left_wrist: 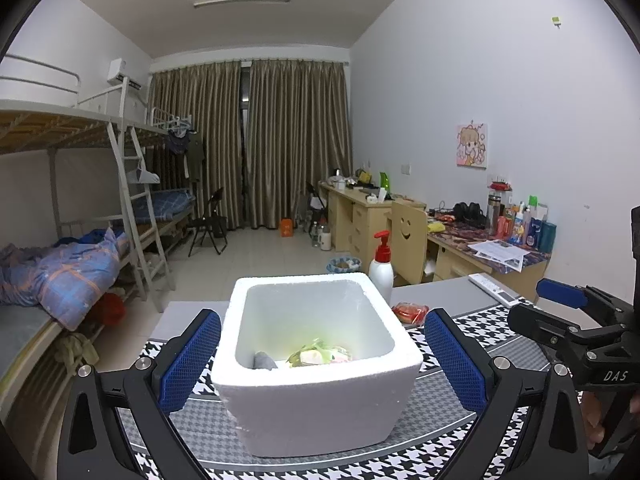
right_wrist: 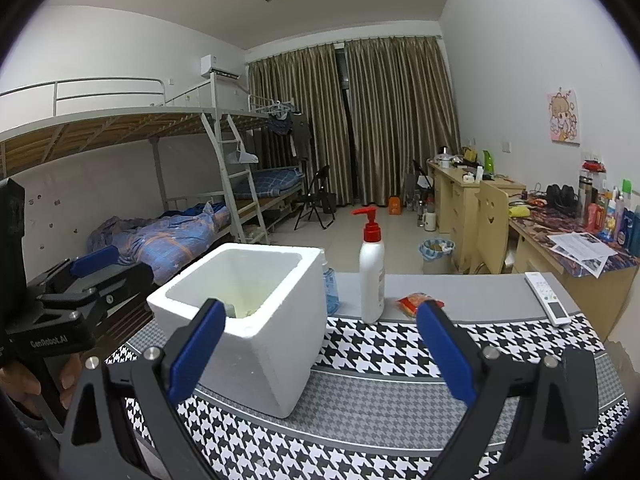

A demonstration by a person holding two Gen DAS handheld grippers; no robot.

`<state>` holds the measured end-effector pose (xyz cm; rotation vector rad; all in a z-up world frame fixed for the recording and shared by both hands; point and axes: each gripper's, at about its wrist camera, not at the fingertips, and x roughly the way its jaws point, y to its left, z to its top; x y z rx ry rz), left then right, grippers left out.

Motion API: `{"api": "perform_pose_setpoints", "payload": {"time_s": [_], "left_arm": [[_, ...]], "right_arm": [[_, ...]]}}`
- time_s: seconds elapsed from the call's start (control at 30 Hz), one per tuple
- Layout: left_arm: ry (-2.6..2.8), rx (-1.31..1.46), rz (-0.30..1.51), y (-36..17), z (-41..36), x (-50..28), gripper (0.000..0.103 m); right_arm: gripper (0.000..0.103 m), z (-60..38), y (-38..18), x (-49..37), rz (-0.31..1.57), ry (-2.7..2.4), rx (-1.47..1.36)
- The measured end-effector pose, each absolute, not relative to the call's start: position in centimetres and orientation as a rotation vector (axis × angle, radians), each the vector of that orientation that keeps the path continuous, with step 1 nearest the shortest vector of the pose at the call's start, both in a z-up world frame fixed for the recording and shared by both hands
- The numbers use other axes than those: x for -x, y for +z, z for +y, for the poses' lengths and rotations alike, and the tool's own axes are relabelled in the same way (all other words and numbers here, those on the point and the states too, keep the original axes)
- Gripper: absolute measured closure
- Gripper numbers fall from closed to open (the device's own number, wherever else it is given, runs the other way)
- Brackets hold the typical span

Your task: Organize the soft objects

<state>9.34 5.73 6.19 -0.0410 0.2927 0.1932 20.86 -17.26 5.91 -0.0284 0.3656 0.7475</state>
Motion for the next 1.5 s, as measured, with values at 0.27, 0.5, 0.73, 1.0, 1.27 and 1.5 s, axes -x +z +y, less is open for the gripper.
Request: {"api": "perform_pose_setpoints", "payload": {"time_s": [0.27,0.5,0.73,1.0,1.27,1.5], "left_arm": [[0.2,0.024,0.244,6.1,4.8,-7.2,0.001],[0.198,0.016,0.229,6.0,4.3,-6.2,0.001],[0.192,0.017,0.22,5.6,3.7,-5.4,0.001],[0.215,0.02,0.181,4.8,3.5,-4.4,0.001],[0.228,0.018,0.175,4.0,3.2,-4.0,0.001],[0.261,0.024,0.178,2.9,3.2,-3.9,0.001]], "right_arm": [[0.003,-17.7,5.8,-19.3,0.343,0.758,0.04],[0.001,-18.1,5.6,-18.2,0.319,0.752,0.053],[0.001,-18.7,5.7,-17.4,0.288,0.752,0.06],[0.001,-19.1,4.9,-16.8,0.26,0.743,0.056],[0.001,-19.6,3.8,-16.6,0.255,0.704,0.046],[0.001,-19.8,3.1,-16.4,0.257,0.695,0.023]]}}
